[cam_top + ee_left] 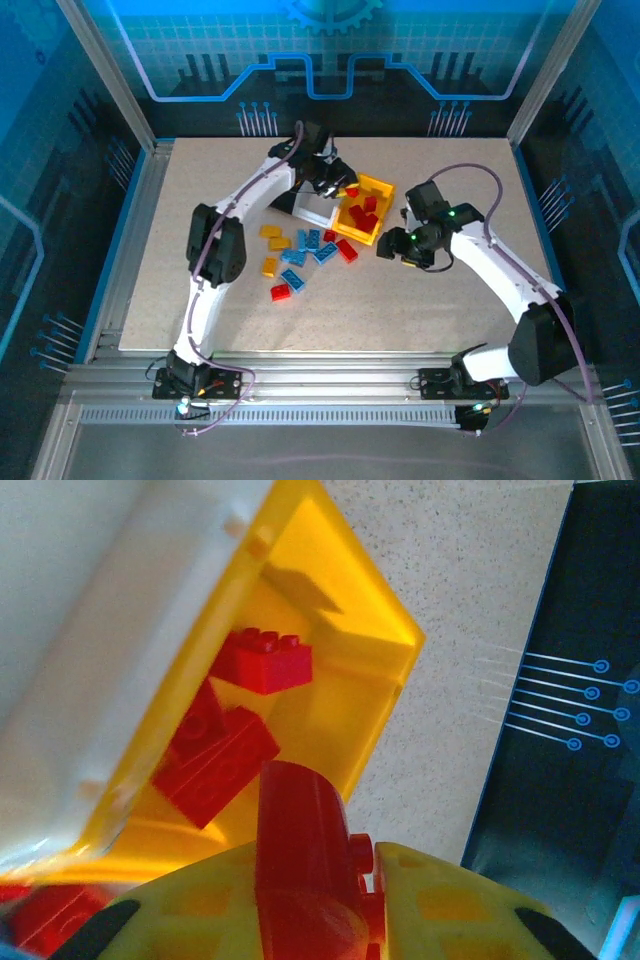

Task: Sort the legos into containers by color

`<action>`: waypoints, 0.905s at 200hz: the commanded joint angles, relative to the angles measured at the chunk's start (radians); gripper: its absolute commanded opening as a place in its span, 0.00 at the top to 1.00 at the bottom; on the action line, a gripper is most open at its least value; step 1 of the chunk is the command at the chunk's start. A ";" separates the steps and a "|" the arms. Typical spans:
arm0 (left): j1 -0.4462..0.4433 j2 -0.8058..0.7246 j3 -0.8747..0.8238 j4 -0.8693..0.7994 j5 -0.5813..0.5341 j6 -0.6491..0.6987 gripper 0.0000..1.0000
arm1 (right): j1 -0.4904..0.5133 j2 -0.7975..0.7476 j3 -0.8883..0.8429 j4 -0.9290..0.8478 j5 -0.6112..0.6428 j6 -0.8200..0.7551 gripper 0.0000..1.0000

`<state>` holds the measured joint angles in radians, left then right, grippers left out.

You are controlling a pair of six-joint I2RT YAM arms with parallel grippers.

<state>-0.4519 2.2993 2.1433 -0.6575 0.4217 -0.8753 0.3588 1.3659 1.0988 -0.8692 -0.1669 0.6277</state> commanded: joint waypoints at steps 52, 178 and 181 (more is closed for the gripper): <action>-0.009 0.137 0.182 -0.054 0.026 -0.051 0.65 | 0.028 -0.068 -0.082 0.051 0.023 -0.012 0.36; 0.019 -0.231 -0.148 -0.127 -0.033 0.121 0.50 | 0.224 0.157 -0.111 0.494 0.164 -0.410 0.30; 0.023 -0.249 -0.173 -0.120 -0.034 0.121 0.50 | 0.223 0.171 -0.101 0.492 0.161 -0.413 0.30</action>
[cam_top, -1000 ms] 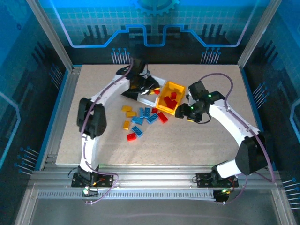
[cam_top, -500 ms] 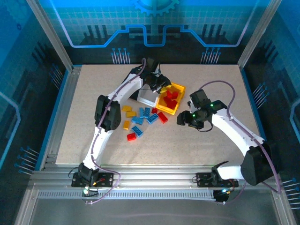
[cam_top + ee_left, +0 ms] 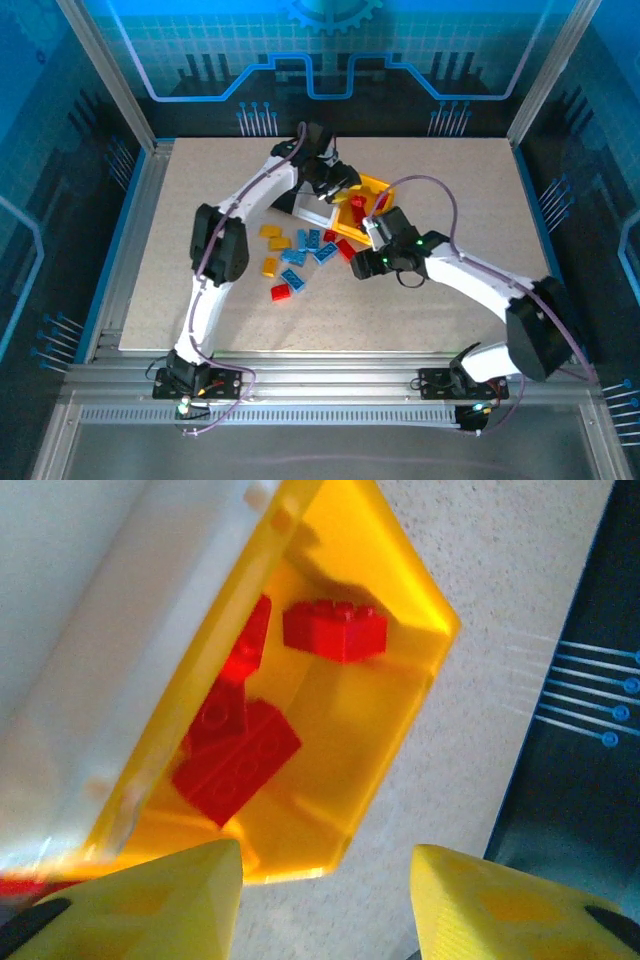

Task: Sort the legos into containers by color

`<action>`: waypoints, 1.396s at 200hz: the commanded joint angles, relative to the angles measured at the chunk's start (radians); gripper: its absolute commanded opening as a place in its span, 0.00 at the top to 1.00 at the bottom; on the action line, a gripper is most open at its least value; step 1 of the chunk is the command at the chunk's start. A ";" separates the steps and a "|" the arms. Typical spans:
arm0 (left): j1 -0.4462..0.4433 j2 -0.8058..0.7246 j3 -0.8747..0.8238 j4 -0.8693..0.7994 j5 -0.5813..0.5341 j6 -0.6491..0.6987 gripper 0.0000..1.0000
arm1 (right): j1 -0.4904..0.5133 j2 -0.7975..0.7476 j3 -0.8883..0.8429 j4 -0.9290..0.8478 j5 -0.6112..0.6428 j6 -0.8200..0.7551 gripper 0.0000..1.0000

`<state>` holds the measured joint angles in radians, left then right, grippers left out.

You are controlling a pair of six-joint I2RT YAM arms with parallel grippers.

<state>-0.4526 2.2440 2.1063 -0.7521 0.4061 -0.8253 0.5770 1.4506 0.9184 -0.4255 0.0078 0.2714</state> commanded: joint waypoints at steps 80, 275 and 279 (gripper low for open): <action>0.155 -0.638 -0.770 0.092 -0.008 0.052 0.47 | -0.005 0.367 0.300 -0.047 -0.015 -0.085 0.31; 0.258 -0.810 -0.980 0.081 0.019 0.062 0.46 | 0.014 0.576 0.416 -0.143 0.105 -0.125 0.42; 0.259 -0.811 -0.980 0.083 0.020 0.061 0.46 | 0.019 0.577 0.415 -0.144 0.113 -0.128 0.42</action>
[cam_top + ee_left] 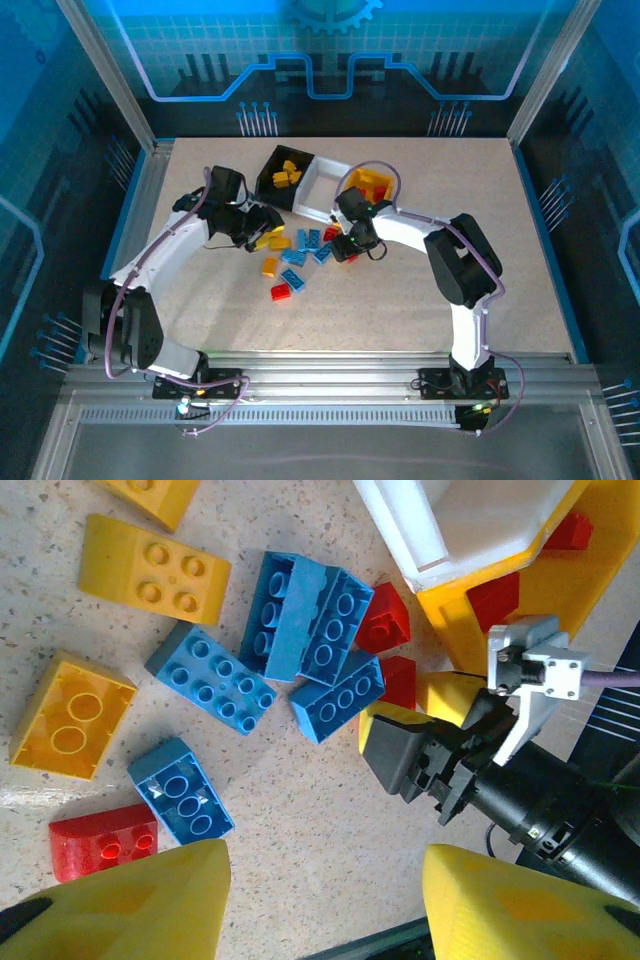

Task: Sort the legos into containers by color

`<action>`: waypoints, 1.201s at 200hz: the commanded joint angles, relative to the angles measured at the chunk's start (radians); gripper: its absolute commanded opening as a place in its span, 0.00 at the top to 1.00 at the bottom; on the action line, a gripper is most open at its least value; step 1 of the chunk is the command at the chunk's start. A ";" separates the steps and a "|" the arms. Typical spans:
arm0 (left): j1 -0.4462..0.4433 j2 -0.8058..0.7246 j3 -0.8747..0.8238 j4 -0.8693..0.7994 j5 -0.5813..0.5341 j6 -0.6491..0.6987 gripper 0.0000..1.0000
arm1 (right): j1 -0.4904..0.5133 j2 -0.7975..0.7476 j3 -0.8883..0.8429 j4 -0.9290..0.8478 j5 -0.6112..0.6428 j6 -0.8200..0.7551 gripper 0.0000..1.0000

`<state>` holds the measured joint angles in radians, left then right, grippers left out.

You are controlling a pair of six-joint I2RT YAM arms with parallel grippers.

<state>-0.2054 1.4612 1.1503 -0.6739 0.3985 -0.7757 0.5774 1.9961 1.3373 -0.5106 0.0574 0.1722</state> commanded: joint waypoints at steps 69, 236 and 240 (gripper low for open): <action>0.013 -0.019 -0.029 0.017 0.035 0.008 0.45 | 0.054 -0.013 -0.032 -0.056 0.111 -0.026 0.69; 0.012 -0.054 -0.069 -0.065 -0.034 0.092 0.42 | -0.205 -0.141 0.290 -0.229 -0.114 0.195 0.71; 0.011 -0.058 -0.069 -0.075 -0.040 0.100 0.42 | -0.213 -0.117 0.315 -0.237 -0.119 0.201 0.71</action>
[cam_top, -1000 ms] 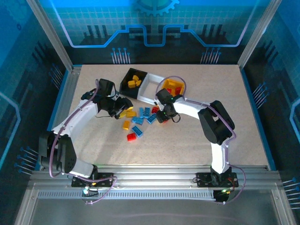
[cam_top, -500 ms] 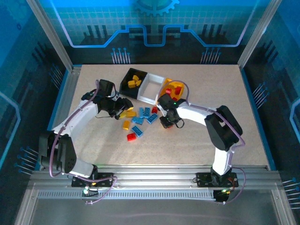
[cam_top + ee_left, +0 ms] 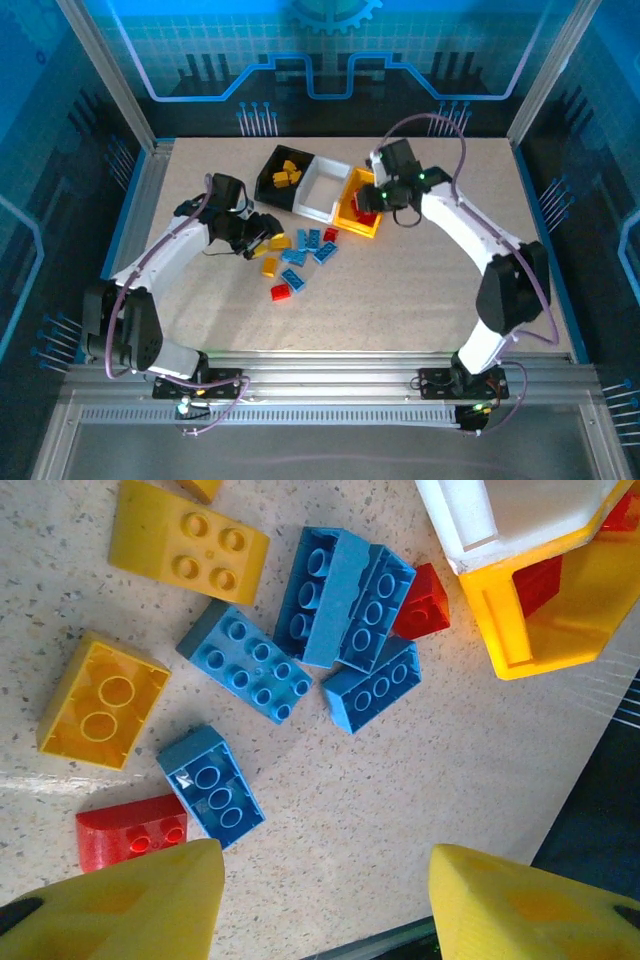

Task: Sort the legos into containers by color

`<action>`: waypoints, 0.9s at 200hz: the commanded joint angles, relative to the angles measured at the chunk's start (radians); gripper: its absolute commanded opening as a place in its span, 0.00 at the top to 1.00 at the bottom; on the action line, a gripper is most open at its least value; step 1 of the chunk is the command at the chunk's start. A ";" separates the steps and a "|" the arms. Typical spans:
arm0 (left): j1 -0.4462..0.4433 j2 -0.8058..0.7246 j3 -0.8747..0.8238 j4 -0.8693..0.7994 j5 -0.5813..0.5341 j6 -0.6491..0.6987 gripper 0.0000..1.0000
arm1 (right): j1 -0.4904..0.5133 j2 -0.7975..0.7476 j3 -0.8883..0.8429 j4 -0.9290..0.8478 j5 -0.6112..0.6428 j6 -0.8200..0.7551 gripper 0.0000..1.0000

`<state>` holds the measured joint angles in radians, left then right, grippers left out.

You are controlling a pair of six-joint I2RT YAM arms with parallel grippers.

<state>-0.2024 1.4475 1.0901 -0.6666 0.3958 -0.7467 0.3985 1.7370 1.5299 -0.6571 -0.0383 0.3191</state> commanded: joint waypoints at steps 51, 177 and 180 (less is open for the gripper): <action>-0.004 -0.088 -0.024 -0.212 -0.105 0.161 0.39 | -0.067 0.345 0.282 -0.129 -0.041 0.086 0.70; -0.090 0.180 0.036 -0.222 -0.244 0.284 0.37 | -0.001 0.184 0.178 -0.143 -0.030 0.061 0.37; -0.091 0.191 0.043 -0.223 -0.248 0.288 0.37 | 0.003 0.172 0.166 -0.141 -0.031 0.061 0.37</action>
<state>-0.2913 1.5581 1.0706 -0.8852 0.2008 -0.5167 0.3653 2.0304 1.7542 -0.7780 -0.0753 0.3943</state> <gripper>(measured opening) 0.640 0.628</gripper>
